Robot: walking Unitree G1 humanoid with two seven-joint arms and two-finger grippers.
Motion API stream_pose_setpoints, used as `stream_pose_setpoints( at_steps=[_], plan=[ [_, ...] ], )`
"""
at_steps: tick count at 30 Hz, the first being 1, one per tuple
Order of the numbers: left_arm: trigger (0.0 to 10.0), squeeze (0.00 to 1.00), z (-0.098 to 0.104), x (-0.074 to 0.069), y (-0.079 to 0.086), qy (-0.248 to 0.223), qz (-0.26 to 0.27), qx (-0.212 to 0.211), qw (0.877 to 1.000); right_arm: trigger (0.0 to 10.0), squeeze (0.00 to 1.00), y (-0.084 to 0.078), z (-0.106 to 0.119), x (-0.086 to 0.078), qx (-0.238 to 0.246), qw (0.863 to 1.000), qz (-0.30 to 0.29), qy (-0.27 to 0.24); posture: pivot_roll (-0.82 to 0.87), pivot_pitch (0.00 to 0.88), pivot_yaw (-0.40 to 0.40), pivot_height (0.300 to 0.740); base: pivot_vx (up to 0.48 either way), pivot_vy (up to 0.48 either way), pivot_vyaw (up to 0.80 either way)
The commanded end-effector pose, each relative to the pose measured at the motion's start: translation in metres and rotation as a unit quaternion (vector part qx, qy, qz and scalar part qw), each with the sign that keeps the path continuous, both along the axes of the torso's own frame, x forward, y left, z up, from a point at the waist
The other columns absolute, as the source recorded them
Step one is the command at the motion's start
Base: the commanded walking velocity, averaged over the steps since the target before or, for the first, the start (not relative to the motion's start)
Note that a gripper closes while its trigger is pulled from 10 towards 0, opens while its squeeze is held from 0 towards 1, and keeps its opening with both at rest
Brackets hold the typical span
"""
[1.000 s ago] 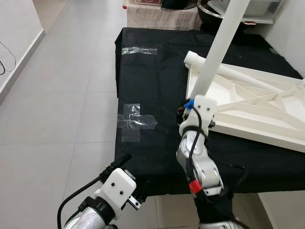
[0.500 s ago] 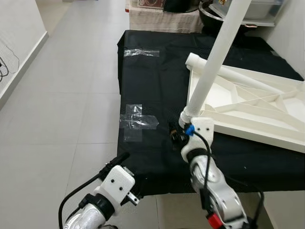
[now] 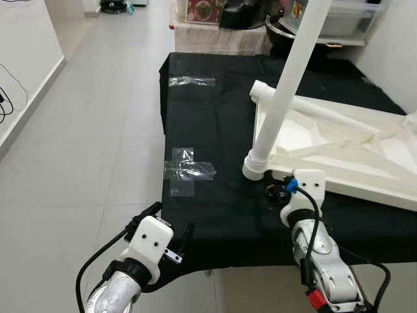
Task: Building children table
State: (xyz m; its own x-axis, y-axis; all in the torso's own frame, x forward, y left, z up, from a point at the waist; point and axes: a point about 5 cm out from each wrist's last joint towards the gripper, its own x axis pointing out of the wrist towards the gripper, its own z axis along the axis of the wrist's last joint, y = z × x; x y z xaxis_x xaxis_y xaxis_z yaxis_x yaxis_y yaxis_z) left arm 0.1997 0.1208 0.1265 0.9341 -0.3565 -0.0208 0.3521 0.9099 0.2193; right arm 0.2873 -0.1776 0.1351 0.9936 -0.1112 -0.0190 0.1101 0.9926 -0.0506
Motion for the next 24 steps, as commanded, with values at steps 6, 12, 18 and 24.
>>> stream_pose_setpoints(
  at_steps=[6, 12, 18, 24],
  plan=[
    [10.0, 0.00, -0.008, 0.000, 0.002, 0.025, 0.014, -0.008, 1.000, 10.0, 0.00, -0.015, 0.001, 0.009, -0.008, 1.000, -0.026, -0.005, 0.13, 0.069, -0.096, 0.740, 0.000, -0.131, 0.00],
    [10.0, 0.00, -0.008, 0.001, 0.003, 0.025, 0.022, -0.007, 0.999, 10.0, 0.00, -0.027, 0.011, 0.021, -0.018, 0.998, -0.051, -0.027, 0.13, 0.075, -0.092, 0.740, 0.000, -0.258, 0.00],
    [10.0, 0.00, -0.008, 0.002, 0.002, 0.021, 0.019, -0.006, 1.000, 10.0, 0.00, -0.037, 0.025, 0.035, -0.020, 0.996, -0.072, -0.047, 0.14, 0.077, -0.098, 0.740, 0.000, -0.169, 0.00],
    [10.0, 0.00, -0.008, 0.003, 0.003, 0.025, 0.033, -0.017, 0.999, 10.0, 0.00, -0.037, 0.035, 0.047, -0.010, 0.996, -0.070, -0.060, 0.14, 0.086, -0.105, 0.740, 0.000, 0.000, 0.00]
  ],
)
